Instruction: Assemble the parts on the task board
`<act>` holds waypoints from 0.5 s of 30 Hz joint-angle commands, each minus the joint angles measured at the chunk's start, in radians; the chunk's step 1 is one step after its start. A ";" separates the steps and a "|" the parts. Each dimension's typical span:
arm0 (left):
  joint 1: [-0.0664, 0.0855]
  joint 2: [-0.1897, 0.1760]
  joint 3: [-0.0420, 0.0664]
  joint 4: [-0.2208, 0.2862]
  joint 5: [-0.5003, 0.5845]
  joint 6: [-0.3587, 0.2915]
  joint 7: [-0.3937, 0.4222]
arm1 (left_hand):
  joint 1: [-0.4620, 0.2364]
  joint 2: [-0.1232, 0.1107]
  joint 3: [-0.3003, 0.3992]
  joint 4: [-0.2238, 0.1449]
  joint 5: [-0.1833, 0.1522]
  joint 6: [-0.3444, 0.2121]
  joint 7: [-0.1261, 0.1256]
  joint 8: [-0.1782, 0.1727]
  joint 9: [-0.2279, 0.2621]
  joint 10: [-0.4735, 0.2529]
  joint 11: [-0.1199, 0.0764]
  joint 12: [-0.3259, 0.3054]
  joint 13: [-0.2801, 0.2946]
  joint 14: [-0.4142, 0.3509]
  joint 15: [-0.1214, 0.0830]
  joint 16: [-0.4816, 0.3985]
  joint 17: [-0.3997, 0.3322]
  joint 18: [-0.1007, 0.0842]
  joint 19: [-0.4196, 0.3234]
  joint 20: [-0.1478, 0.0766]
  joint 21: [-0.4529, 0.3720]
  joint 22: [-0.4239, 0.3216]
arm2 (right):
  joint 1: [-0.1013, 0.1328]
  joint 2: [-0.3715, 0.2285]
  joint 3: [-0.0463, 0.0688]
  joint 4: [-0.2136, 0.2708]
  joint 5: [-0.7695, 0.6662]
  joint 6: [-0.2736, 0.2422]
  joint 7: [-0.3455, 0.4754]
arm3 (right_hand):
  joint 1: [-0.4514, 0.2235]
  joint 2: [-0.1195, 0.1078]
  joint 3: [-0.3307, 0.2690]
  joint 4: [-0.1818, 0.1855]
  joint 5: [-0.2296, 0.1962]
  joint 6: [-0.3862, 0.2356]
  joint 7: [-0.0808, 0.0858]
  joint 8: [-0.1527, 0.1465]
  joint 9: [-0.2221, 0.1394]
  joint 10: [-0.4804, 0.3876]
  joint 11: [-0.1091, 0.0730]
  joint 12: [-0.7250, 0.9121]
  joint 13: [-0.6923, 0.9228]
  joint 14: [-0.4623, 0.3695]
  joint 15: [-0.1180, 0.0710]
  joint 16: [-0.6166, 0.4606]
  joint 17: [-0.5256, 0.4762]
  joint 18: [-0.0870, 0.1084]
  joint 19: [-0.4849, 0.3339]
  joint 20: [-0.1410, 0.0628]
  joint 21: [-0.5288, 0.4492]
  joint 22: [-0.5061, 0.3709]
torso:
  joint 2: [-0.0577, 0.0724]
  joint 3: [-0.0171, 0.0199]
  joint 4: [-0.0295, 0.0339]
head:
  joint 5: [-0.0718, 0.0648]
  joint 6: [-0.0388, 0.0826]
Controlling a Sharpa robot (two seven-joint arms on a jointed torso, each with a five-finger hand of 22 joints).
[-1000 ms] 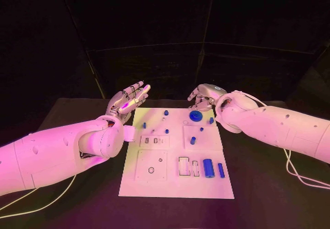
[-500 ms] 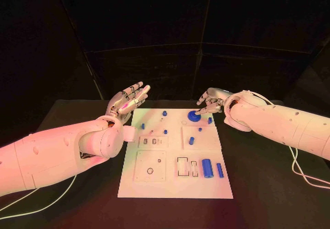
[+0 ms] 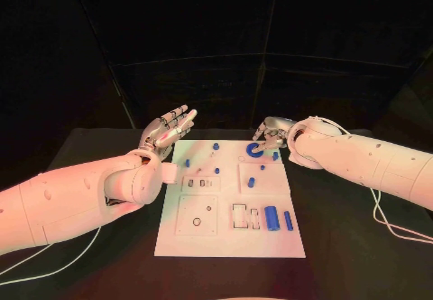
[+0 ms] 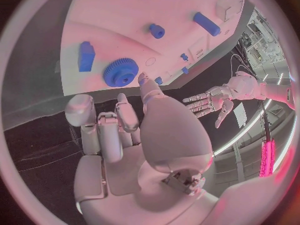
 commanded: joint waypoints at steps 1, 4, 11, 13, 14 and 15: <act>0.001 0.001 0.001 -0.001 -0.009 0.012 0.006 | 0.000 0.008 0.006 -0.001 0.004 0.007 0.117 0.003 0.001 0.002 0.006 0.004 0.001 0.007 -0.001 0.006 0.001 0.011 0.009 0.000 0.005 0.001 | -0.001 0.004 0.000 -0.002 -0.040 0.037 0.000 | 0.017 0.004 -0.005 -0.003 -0.006 0.002 -0.001 0.007 0.001 0.016 0.001 0.019 0.021 0.090 0.008 0.007 0.186 -0.009 0.010 -0.001 0.008 0.007 | -0.001 0.0009 0.0002 | 0.000 -0.002; 0.001 0.001 0.001 -0.001 -0.009 0.013 0.006 | 0.000 0.008 0.006 -0.001 0.004 0.007 0.117 0.003 0.001 0.002 0.006 0.004 0.001 0.007 -0.001 0.006 0.001 0.011 0.009 0.000 0.005 0.001 | -0.002 0.005 0.000 -0.004 -0.046 0.039 -0.002 | 0.025 0.008 -0.003 -0.006 -0.006 0.005 -0.001 0.010 0.001 0.021 0.001 0.027 0.030 0.090 0.008 0.008 0.189 -0.010 0.013 -0.001 0.012 0.013 | -0.001 0.0012 0.0001 | 0.000 -0.002; 0.001 0.000 0.001 -0.002 -0.009 0.013 0.006 | 0.000 0.008 0.006 -0.001 0.004 0.007 0.117 0.003 0.001 0.002 0.006 0.004 0.001 0.007 -0.001 0.006 0.001 0.011 0.009 0.000 0.005 0.001 | -0.004 0.007 0.000 -0.015 -0.055 0.046 -0.004 | 0.039 0.017 0.002 -0.012 -0.004 0.008 -0.002 0.013 0.001 0.027 0.000 0.038 0.043 0.091 0.008 0.010 0.193 -0.011 0.017 -0.002 0.017 0.021 | -0.001 0.0014 -0.0003 | 0.000 -0.002; 0.001 0.001 0.001 -0.002 -0.009 0.013 0.006 | 0.000 0.008 0.006 -0.001 0.004 0.007 0.117 0.003 0.001 0.002 0.006 0.004 0.001 0.007 -0.001 0.006 0.001 0.011 0.009 0.000 0.005 0.001 | -0.005 0.008 0.000 -0.016 -0.056 0.048 -0.004 | 0.041 0.018 0.003 -0.013 -0.004 0.009 -0.002 0.013 0.001 0.029 0.000 0.041 0.047 0.091 0.007 0.010 0.193 -0.011 0.017 -0.002 0.018 0.022 | 0.000 0.0017 -0.0002 | 0.001 -0.003; 0.001 0.001 0.001 -0.002 -0.009 0.013 0.006 | 0.000 0.008 0.006 -0.001 0.004 0.007 0.117 0.003 0.001 0.002 0.006 0.004 0.001 0.007 -0.001 0.006 0.001 0.011 0.009 0.000 0.005 0.001 | -0.005 0.009 0.000 -0.017 -0.057 0.049 -0.004 | 0.042 0.019 0.003 -0.014 -0.004 0.009 -0.002 0.014 0.001 0.029 0.000 0.042 0.048 0.091 0.007 0.010 0.193 -0.011 0.017 -0.002 0.018 0.022 | 0.000 0.0021 -0.0001 | 0.001 -0.003; 0.001 0.001 0.001 -0.002 -0.009 0.013 0.006 | 0.000 0.008 0.006 -0.001 0.004 0.007 0.117 0.003 0.001 0.002 0.006 0.004 0.001 0.007 -0.001 0.006 0.001 0.011 0.009 0.000 0.005 0.001 | -0.006 0.010 0.000 -0.018 -0.058 0.050 -0.005 | 0.043 0.020 0.004 -0.014 -0.004 0.010 -0.003 0.014 0.001 0.030 0.000 0.044 0.050 0.091 0.007 0.010 0.194 -0.012 0.018 -0.002 0.019 0.023 | -0.001 0.0024 -0.0001 | 0.001 -0.004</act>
